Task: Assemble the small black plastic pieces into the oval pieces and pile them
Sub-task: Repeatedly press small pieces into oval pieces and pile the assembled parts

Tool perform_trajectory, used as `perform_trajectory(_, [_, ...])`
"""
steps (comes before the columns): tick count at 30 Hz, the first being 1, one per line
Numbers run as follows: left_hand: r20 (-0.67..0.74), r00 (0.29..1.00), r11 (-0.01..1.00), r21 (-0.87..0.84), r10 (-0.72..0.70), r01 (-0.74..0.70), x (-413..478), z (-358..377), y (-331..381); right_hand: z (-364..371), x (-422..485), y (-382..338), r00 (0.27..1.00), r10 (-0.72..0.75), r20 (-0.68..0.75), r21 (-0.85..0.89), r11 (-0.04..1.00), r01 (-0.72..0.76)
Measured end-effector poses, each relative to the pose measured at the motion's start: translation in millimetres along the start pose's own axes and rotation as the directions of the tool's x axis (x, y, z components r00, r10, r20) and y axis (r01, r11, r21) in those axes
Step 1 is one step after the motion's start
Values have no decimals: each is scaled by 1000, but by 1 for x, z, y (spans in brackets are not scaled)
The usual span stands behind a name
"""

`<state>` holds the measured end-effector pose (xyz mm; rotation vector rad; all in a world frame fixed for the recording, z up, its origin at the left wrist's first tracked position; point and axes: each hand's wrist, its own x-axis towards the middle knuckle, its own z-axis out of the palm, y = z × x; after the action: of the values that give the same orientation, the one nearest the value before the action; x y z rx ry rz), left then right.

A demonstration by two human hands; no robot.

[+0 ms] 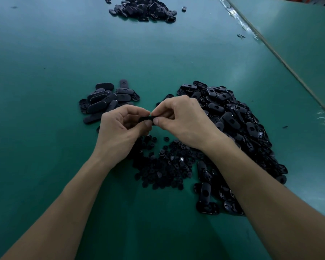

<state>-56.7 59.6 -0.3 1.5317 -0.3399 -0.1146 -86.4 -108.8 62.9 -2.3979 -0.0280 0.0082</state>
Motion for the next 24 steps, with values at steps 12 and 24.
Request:
perform_trajectory(12, [24,1000,1000,15,-3,3,-3,2,7,1,-7,-1,999,-28,-36,-25,999,27])
perform_trajectory(24, [-38,999,992,127,25,-20,-2,1,3,0,-4,-1,999,-15,32,-15,1000,15])
